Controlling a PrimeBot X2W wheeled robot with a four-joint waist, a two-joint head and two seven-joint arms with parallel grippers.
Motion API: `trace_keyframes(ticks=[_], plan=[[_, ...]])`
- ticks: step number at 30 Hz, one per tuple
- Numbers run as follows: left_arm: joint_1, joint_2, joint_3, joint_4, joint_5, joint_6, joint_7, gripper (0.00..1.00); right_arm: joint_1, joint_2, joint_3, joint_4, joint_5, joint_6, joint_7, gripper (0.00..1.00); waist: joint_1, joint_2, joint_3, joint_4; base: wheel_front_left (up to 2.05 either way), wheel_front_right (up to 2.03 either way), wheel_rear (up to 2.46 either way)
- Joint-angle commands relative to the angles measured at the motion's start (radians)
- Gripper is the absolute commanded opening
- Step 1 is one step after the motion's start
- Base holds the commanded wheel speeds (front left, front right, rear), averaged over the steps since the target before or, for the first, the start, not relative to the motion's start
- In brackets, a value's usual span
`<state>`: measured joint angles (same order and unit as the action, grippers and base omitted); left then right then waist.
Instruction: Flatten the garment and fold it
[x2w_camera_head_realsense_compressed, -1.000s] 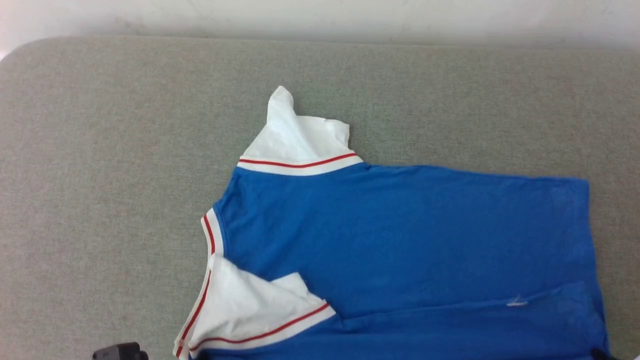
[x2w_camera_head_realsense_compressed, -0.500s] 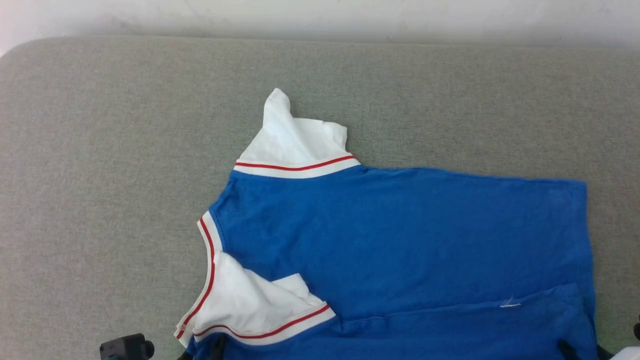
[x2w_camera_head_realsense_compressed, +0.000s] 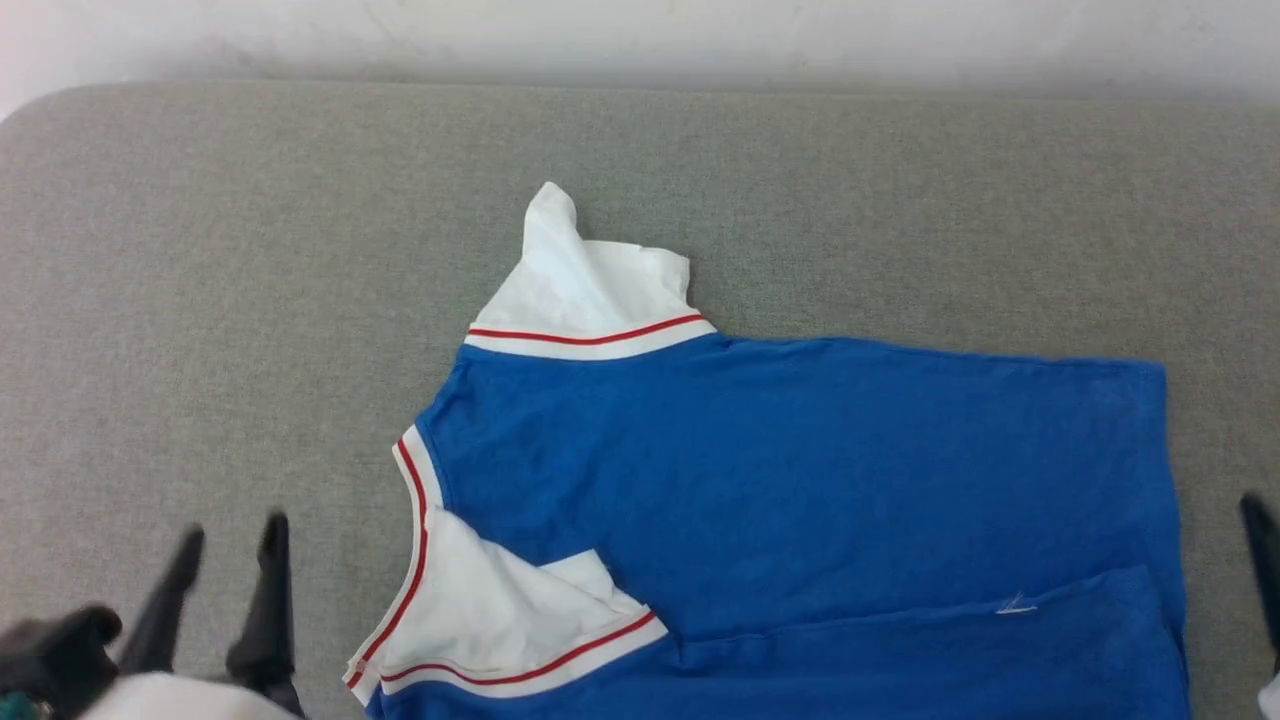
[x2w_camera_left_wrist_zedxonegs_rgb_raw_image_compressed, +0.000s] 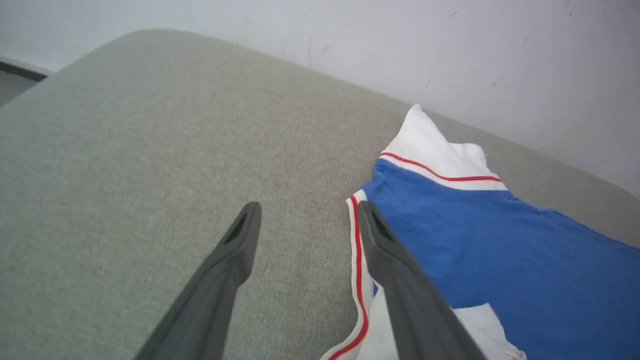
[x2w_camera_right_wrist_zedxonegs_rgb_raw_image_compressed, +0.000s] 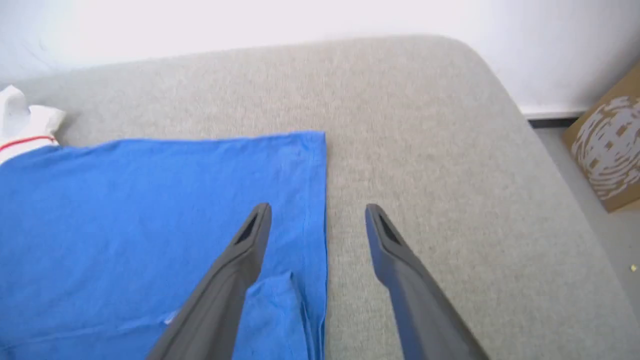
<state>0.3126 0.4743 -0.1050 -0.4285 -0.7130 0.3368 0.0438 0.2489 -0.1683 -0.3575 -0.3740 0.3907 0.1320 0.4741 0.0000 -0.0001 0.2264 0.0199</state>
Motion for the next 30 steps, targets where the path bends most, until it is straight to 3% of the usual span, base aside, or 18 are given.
trace_keyframes(ticks=[1, 5, 9, 15, 21, 25, 30], plan=[[-0.043, 0.017, 0.002, -0.024, 0.05, 0.0, -0.033, 1.0, -0.035, 0.006, -0.002, -0.019, -0.034, -0.001, -0.054, 1.0, 0.0, 0.0001, 0.005, -0.001, 0.0, 0.0, 0.0], [-0.169, 0.034, -0.025, -0.036, 0.161, -0.015, -0.112, 1.0, -0.097, 0.034, 0.02, -0.03, -0.101, -0.001, -0.207, 1.0, 0.0, 0.0001, 0.034, -0.012, 0.0, 0.0, 0.0], [-0.355, 0.064, -0.075, 0.002, 0.234, -0.051, -0.097, 1.0, -0.147, 0.049, 0.073, -0.005, -0.135, -0.001, -0.28, 1.0, 0.0, 0.0001, 0.08, -0.034, 0.0, 0.0, 0.0], [-0.713, 0.12, -0.179, 0.108, 0.26, -0.181, 0.087, 1.0, -0.204, 0.036, 0.119, 0.024, -0.142, -0.001, -0.309, 1.0, 0.0, 0.0001, 0.181, -0.059, 0.0, 0.0, 0.0], [-1.012, 0.116, -0.278, 0.26, 0.213, -0.323, 0.297, 1.0, -0.251, 0.027, 0.15, 0.057, -0.129, -0.001, -0.328, 1.0, 0.0, 0.0001, 0.279, -0.091, 0.0, 0.0, 0.0], [-1.107, 0.112, -0.324, 0.365, 0.177, -0.377, 0.424, 1.0, -0.278, 0.024, 0.172, 0.084, -0.12, -0.001, -0.339, 1.0, 0.0, 0.0001, 0.322, -0.117, 0.0, 0.0, 0.0], [-1.153, 0.104, -0.342, 0.446, 0.134, -0.398, 0.504, 1.0, -0.297, 0.018, 0.19, 0.118, -0.111, -0.001, -0.347, 1.0, 0.0, 0.0001, 0.35, -0.145, 0.0, 0.0, 0.0]])
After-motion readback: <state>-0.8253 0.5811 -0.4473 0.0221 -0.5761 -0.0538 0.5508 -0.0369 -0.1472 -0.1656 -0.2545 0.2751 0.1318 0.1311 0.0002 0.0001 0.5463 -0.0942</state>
